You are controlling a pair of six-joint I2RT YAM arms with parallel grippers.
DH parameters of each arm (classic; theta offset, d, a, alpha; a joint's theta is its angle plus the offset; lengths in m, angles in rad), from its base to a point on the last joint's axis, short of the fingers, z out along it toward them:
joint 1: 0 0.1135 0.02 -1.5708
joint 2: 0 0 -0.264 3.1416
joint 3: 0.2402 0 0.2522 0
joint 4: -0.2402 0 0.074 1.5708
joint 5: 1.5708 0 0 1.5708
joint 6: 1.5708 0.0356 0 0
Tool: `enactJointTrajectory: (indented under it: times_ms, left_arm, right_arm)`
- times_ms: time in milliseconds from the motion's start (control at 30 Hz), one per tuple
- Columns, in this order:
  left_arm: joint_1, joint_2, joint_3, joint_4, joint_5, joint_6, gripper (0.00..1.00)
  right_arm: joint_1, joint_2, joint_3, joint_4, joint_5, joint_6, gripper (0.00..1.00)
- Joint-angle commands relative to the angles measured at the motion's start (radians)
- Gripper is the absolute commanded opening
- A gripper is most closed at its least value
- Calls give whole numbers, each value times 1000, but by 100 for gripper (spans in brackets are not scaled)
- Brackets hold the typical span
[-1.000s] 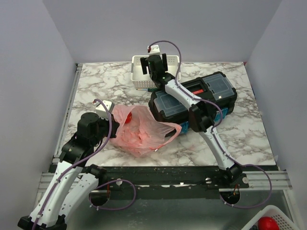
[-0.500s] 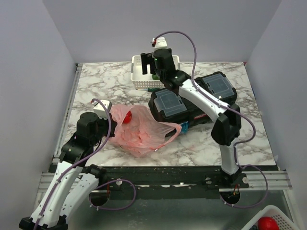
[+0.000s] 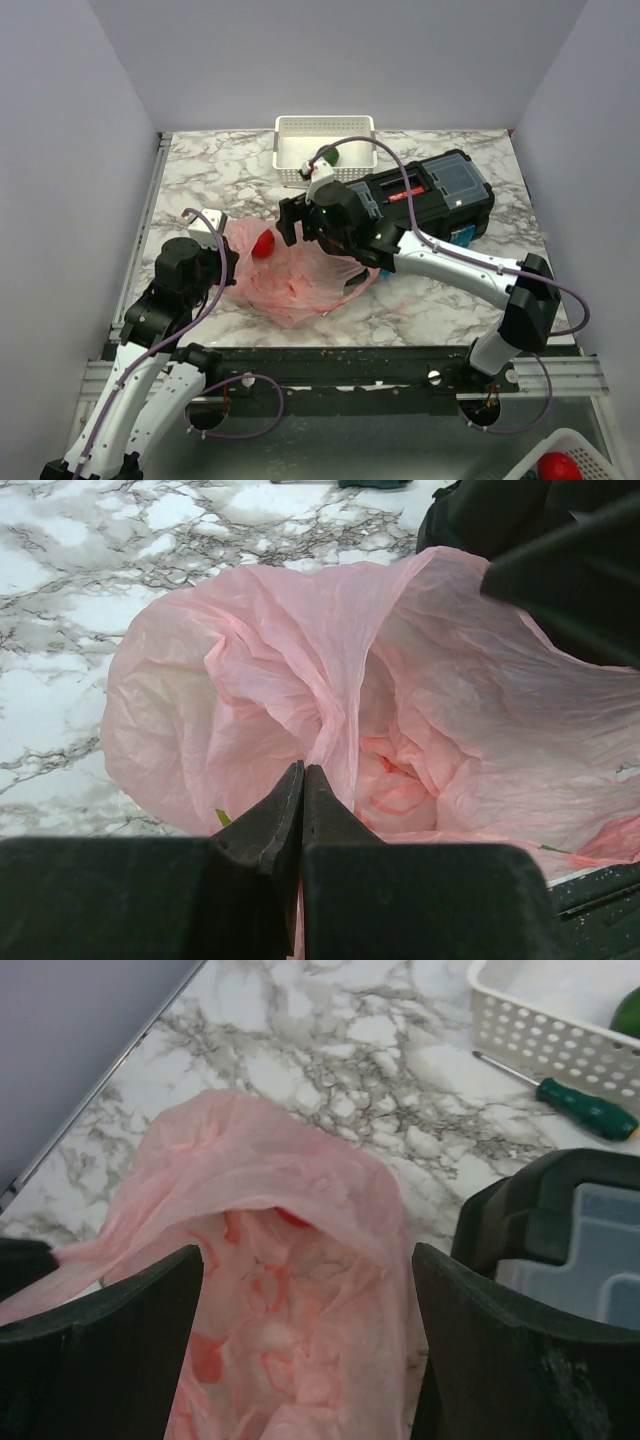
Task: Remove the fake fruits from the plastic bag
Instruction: Take out the fake fruit from the plastic bag.
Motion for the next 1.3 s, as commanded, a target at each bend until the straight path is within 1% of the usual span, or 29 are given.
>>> enactJointTrajectory:
  times_ms: [0, 167, 267, 300, 367, 433, 500, 633, 900, 1033, 1133, 1267]
  left_arm:
    - [6, -5, 3, 2, -16, -7, 0]
    - [8, -14, 3, 5, -10, -7, 0]
    - [8, -32, 2, 7, -10, -8, 0]
    - [8, -36, 2, 6, -10, -8, 0]
    - [8, -37, 4, 3, -14, -8, 0]
    - [8, -42, 5, 2, -19, -8, 0]
    - [8, -47, 5, 3, -22, -9, 0]
    - [8, -53, 6, -1, -26, -11, 0]
    - [5, -54, 2, 9, -8, -9, 0]
    - [5, -53, 2, 10, -3, -9, 0]
    - [3, -54, 0, 12, 0, -9, 0]
    - [2, -53, 0, 12, 1, -9, 0]
  right_arm:
    - [81, -70, -60, 75, -30, 83, 85]
    - [154, -60, -135, 113, 19, 95, 78]
    - [185, -38, -186, 186, 53, 98, 76]
    - [190, -29, -198, 203, 62, 104, 76]
    - [192, -6, -217, 238, 75, 116, 70]
    - [192, 23, -233, 280, 123, 128, 69]
    - [191, 60, -228, 313, 159, 129, 68]
    - [192, 150, -202, 375, 182, 126, 68]
    - [192, 305, -187, 609, 264, 118, 68]
    - [192, 378, -129, 631, 300, 104, 70]
    - [190, 416, -104, 660, 310, 93, 72]
    - [190, 460, -74, 689, 360, 83, 74]
